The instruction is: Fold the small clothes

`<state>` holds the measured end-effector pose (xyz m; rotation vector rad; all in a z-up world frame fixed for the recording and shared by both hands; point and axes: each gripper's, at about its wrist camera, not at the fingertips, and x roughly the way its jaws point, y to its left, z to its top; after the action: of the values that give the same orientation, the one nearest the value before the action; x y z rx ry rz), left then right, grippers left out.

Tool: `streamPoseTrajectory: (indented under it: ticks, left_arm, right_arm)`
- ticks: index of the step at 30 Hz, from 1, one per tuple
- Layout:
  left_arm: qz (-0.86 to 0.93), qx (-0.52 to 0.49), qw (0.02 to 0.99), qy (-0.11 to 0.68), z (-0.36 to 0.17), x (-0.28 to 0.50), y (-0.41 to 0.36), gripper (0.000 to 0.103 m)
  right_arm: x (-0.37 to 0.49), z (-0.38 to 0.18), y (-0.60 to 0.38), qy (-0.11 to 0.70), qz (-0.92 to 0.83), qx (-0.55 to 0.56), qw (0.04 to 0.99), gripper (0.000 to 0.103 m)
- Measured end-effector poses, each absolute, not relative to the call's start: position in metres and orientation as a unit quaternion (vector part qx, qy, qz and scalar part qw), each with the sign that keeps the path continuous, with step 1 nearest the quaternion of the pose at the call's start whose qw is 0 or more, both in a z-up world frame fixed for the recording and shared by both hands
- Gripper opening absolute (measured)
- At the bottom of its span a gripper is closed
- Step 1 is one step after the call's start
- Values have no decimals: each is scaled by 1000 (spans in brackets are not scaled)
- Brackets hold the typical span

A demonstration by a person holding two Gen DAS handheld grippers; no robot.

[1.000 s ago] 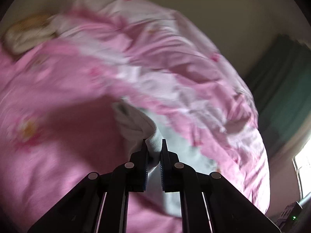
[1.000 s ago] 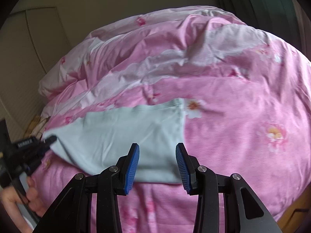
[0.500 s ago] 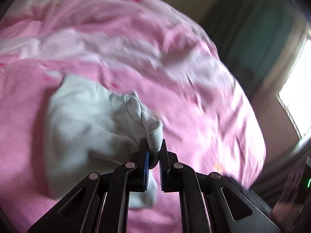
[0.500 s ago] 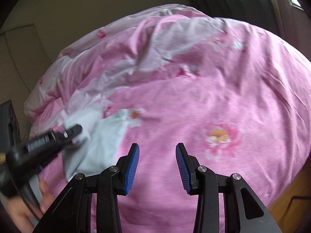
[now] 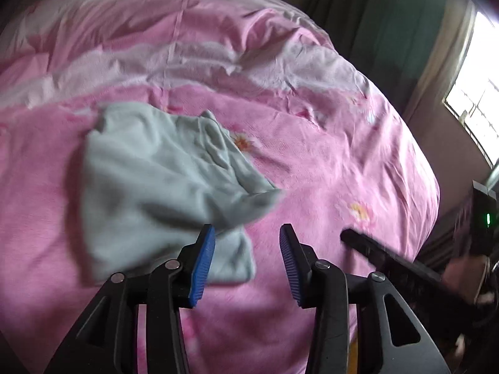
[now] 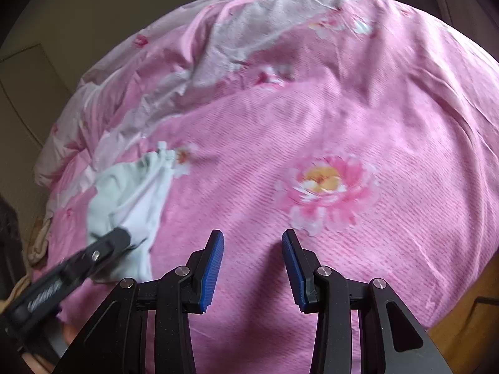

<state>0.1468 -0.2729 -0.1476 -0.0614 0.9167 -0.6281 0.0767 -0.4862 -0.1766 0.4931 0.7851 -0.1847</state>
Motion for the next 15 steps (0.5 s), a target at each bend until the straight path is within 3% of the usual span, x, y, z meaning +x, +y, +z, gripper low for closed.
streamPoseTrajectory:
  ticks: [9,15]
  left_arm:
    - [-249,-34,859,447,-150,169,-201,45]
    - [-284,22,854,435,-159,145,-210,45]
  right_arm:
    - [111,-144,-434,359,12,168,918,40]
    - [148,-136,-411,391,91,110,909,40]
